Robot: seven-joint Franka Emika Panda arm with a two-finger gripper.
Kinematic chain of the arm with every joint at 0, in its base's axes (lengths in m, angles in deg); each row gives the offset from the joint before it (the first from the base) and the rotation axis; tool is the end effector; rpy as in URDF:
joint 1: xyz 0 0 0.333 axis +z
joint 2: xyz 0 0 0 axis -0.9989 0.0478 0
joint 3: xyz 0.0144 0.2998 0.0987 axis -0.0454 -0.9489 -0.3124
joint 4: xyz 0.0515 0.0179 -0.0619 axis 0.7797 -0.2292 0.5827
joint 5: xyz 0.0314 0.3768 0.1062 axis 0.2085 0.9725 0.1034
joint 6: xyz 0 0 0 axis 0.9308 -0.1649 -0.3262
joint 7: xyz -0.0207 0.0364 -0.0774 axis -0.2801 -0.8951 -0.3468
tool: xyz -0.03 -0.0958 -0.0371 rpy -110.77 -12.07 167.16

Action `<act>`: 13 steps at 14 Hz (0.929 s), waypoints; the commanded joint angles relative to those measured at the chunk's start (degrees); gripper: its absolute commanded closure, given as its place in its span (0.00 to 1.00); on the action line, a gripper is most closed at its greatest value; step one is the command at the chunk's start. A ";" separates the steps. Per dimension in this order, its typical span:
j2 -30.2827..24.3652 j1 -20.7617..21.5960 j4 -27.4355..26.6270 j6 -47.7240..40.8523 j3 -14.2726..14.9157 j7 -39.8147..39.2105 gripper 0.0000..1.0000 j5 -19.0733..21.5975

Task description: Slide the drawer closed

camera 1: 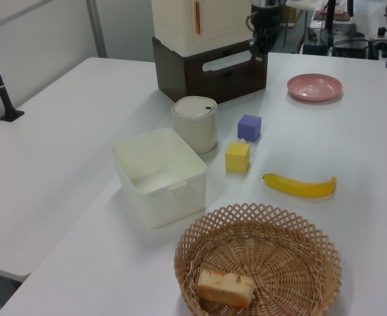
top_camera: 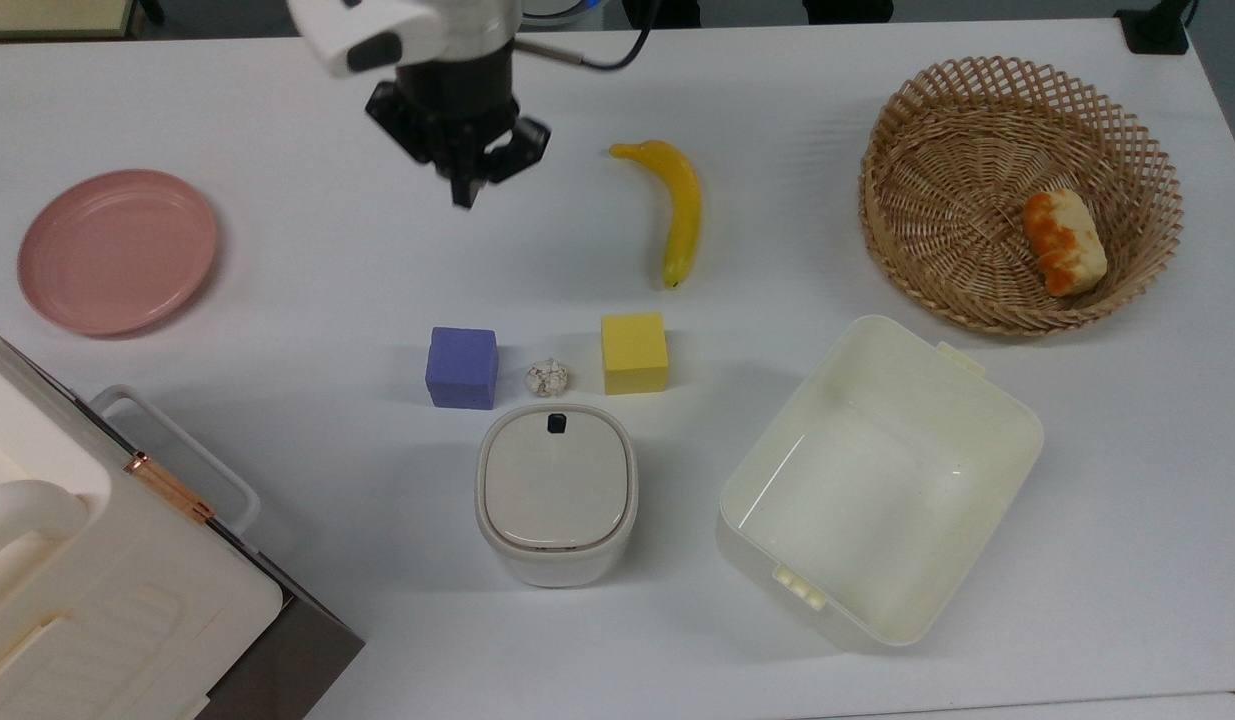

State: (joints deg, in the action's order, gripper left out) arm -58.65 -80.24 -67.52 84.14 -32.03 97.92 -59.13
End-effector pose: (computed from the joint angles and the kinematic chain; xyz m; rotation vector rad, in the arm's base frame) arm 0.6365 0.0139 0.5634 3.0342 -0.3573 0.1129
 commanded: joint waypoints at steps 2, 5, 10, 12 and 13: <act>-8.38 0.90 -6.29 -4.01 0.26 -6.76 0.90 2.45; -10.77 2.12 -8.24 -4.27 0.35 -8.44 0.86 2.45; -11.74 2.30 -8.07 -6.21 0.44 -9.59 0.40 2.89; -11.74 1.87 -7.89 -6.21 0.35 -9.67 0.23 3.16; -11.74 1.78 -7.80 -6.30 0.35 -9.85 0.12 3.16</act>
State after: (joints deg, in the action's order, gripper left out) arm -68.60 -78.30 -73.90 79.00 -32.03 89.75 -57.47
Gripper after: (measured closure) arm 0.661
